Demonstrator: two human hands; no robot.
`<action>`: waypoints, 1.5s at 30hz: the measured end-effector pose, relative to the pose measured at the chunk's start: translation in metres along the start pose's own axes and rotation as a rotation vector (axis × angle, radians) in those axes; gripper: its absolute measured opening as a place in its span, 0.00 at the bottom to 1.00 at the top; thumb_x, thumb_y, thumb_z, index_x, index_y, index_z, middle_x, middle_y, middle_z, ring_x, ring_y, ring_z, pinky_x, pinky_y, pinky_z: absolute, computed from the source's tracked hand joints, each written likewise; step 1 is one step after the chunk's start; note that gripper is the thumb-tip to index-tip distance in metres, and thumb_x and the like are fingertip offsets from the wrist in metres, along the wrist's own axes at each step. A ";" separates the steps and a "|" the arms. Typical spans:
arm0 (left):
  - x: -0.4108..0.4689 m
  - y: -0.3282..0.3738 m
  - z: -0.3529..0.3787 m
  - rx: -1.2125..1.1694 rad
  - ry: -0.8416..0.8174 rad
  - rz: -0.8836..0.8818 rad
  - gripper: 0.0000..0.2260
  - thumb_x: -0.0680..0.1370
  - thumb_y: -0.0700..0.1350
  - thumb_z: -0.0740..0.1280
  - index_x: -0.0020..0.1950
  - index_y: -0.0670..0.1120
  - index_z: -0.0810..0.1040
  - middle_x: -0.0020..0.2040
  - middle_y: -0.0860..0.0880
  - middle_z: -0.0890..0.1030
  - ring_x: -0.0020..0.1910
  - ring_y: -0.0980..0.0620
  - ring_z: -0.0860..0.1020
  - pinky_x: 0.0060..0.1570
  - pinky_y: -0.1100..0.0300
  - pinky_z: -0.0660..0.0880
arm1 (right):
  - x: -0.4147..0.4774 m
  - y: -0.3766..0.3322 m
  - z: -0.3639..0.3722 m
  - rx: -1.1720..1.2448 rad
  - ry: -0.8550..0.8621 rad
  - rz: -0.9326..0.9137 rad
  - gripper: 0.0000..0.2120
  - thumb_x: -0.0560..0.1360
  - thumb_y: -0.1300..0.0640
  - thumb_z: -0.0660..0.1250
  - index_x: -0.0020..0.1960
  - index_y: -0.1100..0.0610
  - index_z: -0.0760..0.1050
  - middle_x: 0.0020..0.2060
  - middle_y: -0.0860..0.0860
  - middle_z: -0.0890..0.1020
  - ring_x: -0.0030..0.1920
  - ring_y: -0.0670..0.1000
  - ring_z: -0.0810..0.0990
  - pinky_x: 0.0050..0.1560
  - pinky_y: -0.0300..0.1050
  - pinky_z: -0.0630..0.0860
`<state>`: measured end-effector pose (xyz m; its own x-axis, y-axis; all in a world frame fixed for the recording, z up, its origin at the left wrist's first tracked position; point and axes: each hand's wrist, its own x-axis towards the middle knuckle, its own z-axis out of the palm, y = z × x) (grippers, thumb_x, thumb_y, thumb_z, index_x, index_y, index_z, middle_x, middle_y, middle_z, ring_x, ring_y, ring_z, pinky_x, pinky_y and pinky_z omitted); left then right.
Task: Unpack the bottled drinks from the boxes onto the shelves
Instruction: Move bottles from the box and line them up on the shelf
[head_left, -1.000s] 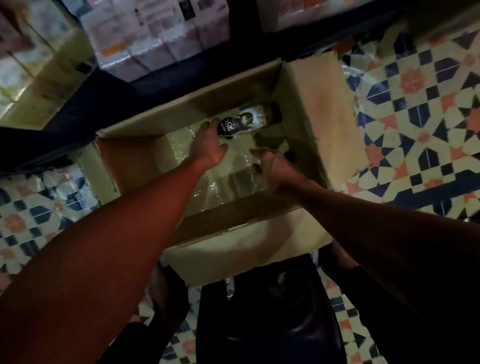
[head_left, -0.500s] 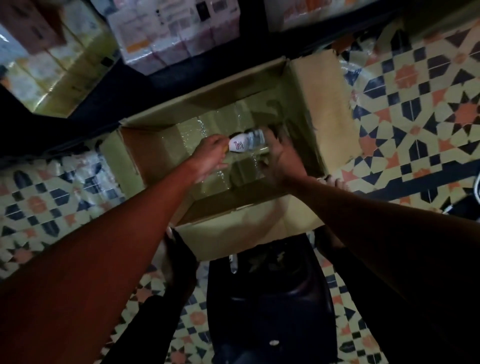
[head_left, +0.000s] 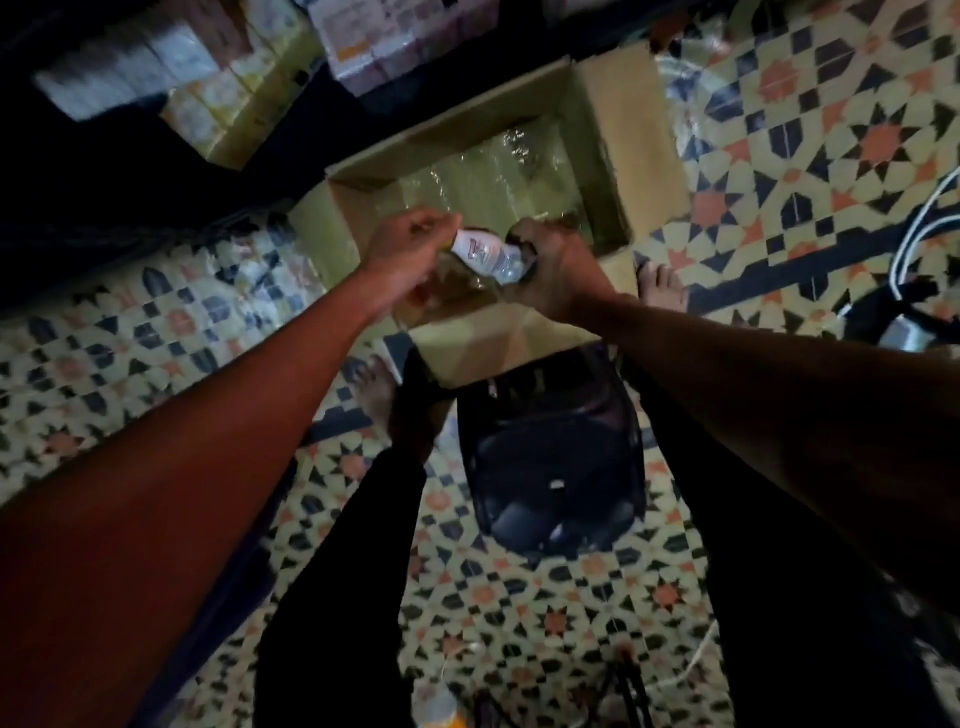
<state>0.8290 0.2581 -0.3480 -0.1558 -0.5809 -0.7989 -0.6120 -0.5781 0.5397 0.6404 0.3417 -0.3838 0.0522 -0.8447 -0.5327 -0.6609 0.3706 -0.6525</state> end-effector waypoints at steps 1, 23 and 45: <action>-0.019 0.010 -0.002 -0.009 0.008 0.035 0.02 0.80 0.54 0.68 0.50 0.58 0.79 0.50 0.56 0.81 0.48 0.54 0.80 0.41 0.63 0.78 | -0.014 -0.011 -0.006 0.033 0.028 0.002 0.25 0.65 0.54 0.80 0.56 0.60 0.75 0.47 0.59 0.82 0.44 0.58 0.80 0.40 0.47 0.76; -0.331 0.177 -0.101 0.018 0.250 0.440 0.15 0.76 0.45 0.74 0.60 0.47 0.75 0.45 0.56 0.78 0.41 0.63 0.76 0.38 0.74 0.71 | -0.221 -0.276 -0.166 0.174 0.061 0.112 0.23 0.68 0.54 0.81 0.57 0.56 0.74 0.44 0.50 0.83 0.36 0.49 0.82 0.30 0.43 0.81; -0.485 0.333 -0.227 0.416 0.643 1.098 0.09 0.76 0.50 0.71 0.43 0.49 0.73 0.41 0.55 0.74 0.39 0.54 0.74 0.41 0.52 0.75 | -0.253 -0.449 -0.289 0.273 0.251 -0.349 0.22 0.65 0.48 0.82 0.53 0.50 0.78 0.43 0.45 0.85 0.43 0.41 0.83 0.46 0.40 0.80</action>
<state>0.8767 0.2169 0.2794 -0.3960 -0.8602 0.3215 -0.6126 0.5082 0.6053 0.7077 0.2771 0.1995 0.0316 -0.9905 -0.1340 -0.4145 0.1090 -0.9035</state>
